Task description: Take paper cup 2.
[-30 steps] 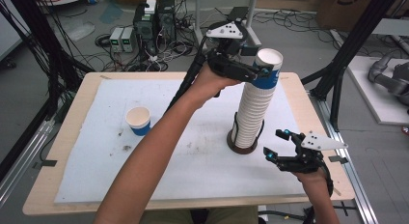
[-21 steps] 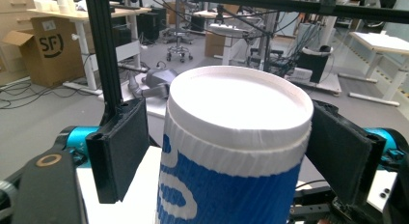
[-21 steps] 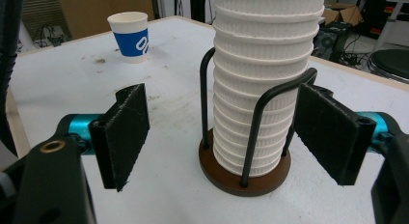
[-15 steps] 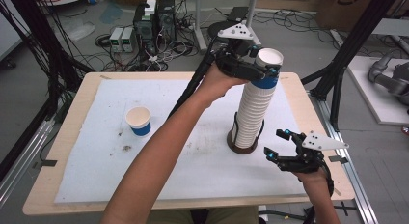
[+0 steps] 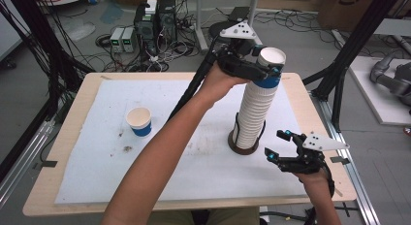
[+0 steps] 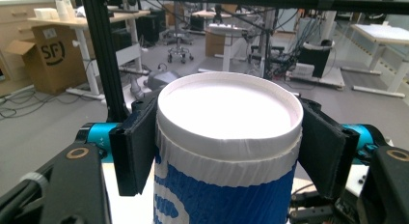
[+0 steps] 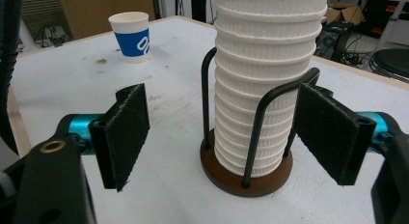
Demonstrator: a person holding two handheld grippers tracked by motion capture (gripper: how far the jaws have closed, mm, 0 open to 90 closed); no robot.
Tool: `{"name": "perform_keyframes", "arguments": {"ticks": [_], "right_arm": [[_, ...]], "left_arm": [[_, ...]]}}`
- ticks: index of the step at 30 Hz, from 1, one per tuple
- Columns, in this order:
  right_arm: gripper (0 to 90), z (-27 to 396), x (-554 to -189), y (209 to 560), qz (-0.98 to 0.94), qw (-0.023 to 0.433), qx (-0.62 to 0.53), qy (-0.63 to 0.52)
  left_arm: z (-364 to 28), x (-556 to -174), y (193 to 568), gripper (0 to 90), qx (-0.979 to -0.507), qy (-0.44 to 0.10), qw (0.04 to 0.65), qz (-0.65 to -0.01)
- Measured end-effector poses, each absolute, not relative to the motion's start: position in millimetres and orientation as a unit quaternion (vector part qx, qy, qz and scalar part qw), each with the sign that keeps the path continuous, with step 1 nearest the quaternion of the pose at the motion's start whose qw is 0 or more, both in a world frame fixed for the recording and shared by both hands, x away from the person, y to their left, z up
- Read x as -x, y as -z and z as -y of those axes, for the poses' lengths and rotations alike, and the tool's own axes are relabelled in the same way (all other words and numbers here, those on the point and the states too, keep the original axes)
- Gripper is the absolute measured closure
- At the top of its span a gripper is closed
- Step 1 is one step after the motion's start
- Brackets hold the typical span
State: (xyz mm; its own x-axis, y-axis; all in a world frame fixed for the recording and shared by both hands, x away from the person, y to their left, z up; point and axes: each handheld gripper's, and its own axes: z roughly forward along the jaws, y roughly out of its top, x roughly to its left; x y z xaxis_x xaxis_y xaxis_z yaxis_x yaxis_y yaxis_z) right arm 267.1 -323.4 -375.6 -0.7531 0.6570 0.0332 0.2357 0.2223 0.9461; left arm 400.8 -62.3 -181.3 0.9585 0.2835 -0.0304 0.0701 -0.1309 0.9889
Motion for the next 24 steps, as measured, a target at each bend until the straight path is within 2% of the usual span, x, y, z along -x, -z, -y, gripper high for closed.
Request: {"name": "perform_keyframes", "arguments": {"ticks": [24], "right_arm": [[21.0, 320.2, -266.7, 376.1, -0.760, 0.188, -0.290, -0.551]], "left_arm": [[36.1, -386.9, 126.2, 30.0, -0.686, -0.108, 0.711, -0.111]]}}
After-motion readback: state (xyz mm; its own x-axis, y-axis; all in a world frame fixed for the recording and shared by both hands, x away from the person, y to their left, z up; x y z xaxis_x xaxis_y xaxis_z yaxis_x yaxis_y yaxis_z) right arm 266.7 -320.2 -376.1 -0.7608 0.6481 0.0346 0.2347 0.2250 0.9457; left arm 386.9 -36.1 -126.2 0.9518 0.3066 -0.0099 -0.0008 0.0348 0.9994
